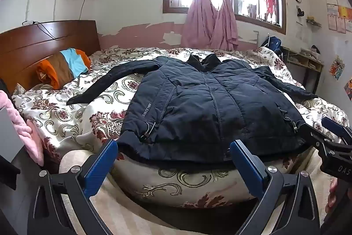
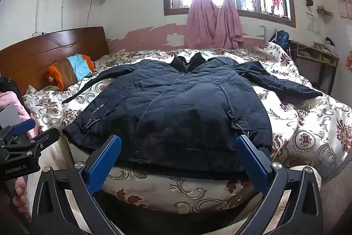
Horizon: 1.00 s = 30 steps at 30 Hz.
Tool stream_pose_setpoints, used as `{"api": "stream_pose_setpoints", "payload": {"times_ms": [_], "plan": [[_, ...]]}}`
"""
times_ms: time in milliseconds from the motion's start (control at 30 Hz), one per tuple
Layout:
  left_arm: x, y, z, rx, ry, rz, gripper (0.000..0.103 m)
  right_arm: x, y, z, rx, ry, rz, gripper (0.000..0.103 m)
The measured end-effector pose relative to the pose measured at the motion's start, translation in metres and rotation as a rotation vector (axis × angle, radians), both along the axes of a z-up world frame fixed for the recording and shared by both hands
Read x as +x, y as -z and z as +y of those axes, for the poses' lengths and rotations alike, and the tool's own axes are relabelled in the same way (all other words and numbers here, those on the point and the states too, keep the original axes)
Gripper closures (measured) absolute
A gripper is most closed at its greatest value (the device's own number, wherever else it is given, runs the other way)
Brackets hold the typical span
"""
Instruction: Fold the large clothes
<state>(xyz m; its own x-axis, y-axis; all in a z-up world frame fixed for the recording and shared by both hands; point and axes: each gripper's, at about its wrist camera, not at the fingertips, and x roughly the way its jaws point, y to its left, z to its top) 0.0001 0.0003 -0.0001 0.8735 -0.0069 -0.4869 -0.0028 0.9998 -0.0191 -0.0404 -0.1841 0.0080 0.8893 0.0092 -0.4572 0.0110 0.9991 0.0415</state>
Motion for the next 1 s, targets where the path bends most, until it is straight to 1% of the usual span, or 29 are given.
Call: {"api": "stream_pose_setpoints", "payload": {"times_ms": [167,200,467,1000], "plan": [[-0.0001,0.0,0.0001,0.001,0.0,-0.001,0.0,-0.0066,-0.0014,-0.0016,-0.002,0.0,-0.001,0.001],[-0.0001,0.0,0.0003,0.0,0.0,-0.001,0.0,0.0014,0.0,0.0002,-0.005,-0.002,0.013,0.001],[0.0,0.0001,-0.0004,0.003,0.004,-0.002,0.0,0.0012,-0.0007,0.0068,-0.008,-0.004,0.013,0.001],[0.0006,0.0003,-0.003,0.005,0.006,-0.003,0.0,-0.0006,0.0006,0.0005,0.01,0.004,0.023,0.001]]}}
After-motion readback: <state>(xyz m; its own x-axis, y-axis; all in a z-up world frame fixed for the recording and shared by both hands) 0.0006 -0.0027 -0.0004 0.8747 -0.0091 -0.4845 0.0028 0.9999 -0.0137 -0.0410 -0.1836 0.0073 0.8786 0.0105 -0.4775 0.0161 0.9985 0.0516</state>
